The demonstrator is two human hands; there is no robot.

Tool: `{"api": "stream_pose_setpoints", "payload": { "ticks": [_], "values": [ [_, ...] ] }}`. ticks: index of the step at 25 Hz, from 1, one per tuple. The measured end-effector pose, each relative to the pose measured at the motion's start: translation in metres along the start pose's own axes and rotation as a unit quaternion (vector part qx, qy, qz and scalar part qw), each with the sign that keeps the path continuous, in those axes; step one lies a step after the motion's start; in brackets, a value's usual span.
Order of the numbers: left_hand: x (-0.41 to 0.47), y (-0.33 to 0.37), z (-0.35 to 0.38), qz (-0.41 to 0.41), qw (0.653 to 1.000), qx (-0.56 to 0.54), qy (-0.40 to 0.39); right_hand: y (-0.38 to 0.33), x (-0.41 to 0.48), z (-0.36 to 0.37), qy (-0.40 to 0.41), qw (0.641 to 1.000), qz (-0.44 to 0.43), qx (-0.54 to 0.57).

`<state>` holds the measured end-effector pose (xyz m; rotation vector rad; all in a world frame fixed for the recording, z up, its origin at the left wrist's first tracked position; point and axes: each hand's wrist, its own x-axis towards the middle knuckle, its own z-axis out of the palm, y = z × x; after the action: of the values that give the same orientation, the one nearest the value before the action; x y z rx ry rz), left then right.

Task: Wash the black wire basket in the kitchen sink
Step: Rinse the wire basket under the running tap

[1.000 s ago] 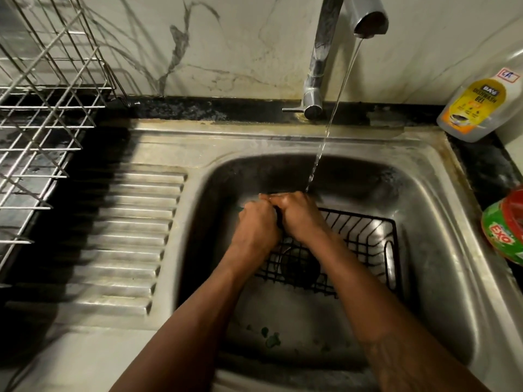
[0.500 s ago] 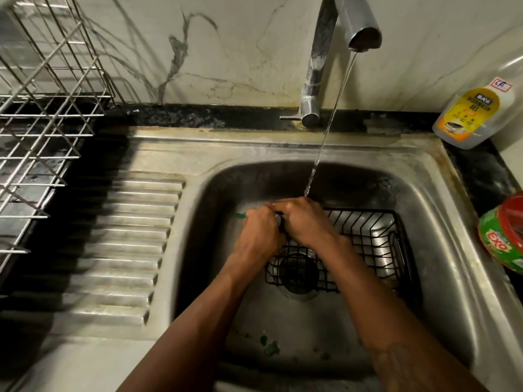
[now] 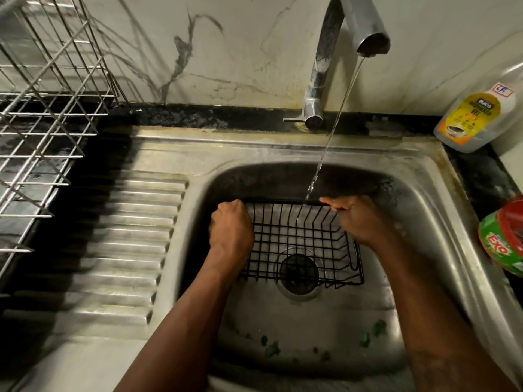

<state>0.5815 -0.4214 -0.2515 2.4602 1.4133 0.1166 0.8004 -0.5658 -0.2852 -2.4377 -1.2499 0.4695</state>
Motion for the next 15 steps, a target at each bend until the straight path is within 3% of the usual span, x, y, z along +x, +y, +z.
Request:
{"api": "stream_pose_setpoints", "payload": {
  "ticks": [5,9,11,13,15],
  "values": [
    [-0.002,0.003,0.0,-0.001,1.0,0.012,-0.009,-0.078,0.005,0.036,-0.008,0.996,-0.09,-0.008],
    [0.0,-0.001,0.0,-0.004,1.0,0.004,-0.011,-0.036,0.001,0.02,-0.036,0.998,-0.023,0.042],
    [0.002,-0.001,0.004,0.001,1.0,-0.018,-0.02,-0.017,-0.005,0.005,0.014,0.998,-0.012,0.064],
    [0.002,0.003,0.008,-0.005,0.996,-0.067,-0.063,-0.019,-0.007,0.002,0.126,0.986,-0.066,0.087],
    [0.003,0.014,0.008,-0.014,0.985,-0.106,-0.132,-0.041,-0.003,0.012,0.17,0.972,-0.125,0.104]
  ]
}}
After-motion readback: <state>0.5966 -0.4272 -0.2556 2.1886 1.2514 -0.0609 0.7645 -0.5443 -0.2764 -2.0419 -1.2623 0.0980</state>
